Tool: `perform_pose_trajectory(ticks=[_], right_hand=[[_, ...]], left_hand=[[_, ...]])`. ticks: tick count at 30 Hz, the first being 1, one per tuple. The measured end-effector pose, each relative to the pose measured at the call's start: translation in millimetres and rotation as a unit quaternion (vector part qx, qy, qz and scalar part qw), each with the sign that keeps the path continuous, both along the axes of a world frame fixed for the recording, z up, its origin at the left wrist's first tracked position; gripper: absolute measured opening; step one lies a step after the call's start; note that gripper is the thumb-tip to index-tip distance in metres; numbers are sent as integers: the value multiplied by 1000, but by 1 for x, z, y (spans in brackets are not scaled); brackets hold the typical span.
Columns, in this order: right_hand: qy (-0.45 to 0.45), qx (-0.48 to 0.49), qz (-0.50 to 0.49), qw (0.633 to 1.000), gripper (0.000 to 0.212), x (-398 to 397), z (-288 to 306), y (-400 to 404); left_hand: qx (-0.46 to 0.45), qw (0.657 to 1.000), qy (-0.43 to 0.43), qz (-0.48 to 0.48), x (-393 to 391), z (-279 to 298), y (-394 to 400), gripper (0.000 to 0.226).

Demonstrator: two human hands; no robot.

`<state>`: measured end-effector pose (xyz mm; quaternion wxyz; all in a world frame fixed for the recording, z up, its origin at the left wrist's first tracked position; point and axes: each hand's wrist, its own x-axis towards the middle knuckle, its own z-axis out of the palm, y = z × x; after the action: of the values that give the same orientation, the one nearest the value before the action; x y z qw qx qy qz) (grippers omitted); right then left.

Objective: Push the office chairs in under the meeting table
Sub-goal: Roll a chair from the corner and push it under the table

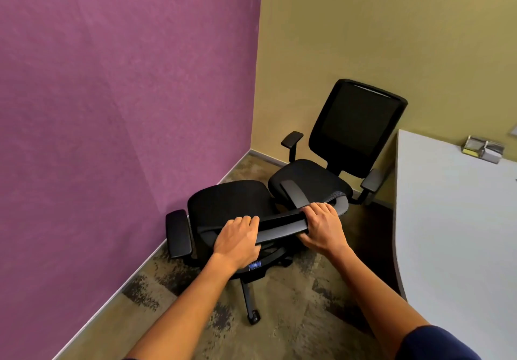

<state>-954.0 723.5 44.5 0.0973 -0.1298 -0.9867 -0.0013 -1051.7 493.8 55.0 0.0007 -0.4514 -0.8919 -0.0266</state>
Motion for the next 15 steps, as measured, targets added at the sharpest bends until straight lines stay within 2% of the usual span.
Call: perform_pose_trajectory(ticks=[5, 15], right_hand=[[4, -3, -35, 999, 50, 41, -3, -45], [33, 19, -89, 995, 42, 127, -2, -125]], left_hand=[[-3, 999, 5, -40, 15, -4, -36, 58], [10, 995, 7, -100, 71, -7, -96, 63]])
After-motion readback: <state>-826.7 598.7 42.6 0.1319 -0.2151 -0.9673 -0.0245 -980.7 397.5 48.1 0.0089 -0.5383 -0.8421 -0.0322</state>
